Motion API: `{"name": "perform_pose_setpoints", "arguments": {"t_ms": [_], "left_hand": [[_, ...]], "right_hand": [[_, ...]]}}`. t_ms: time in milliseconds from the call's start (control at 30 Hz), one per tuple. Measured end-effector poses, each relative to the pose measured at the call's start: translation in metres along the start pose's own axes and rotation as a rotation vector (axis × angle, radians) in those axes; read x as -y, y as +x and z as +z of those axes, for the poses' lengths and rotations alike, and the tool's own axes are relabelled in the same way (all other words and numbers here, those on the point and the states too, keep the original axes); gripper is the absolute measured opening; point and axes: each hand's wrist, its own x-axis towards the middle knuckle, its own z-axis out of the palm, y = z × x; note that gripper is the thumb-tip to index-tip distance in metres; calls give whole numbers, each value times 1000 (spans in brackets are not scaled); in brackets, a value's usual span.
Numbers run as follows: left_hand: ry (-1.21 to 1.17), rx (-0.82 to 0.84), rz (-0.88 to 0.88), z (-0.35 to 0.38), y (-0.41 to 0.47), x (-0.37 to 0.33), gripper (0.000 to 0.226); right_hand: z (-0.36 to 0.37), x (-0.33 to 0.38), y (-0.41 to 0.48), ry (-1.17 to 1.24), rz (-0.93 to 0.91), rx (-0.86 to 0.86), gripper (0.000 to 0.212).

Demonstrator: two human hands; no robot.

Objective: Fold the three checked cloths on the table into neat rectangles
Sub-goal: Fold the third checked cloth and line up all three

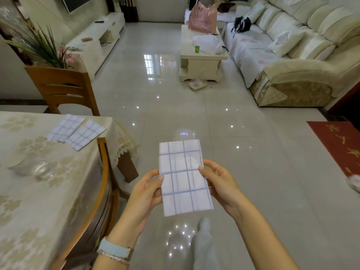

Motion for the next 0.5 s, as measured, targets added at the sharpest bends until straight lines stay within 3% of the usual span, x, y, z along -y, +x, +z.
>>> {"name": "perform_pose_setpoints", "arguments": {"t_ms": [500], "left_hand": [[-93, -233, 50, 39, 259, -93, 32]], "right_hand": [[-37, 150, 294, -152, 80, 283, 24]]}}
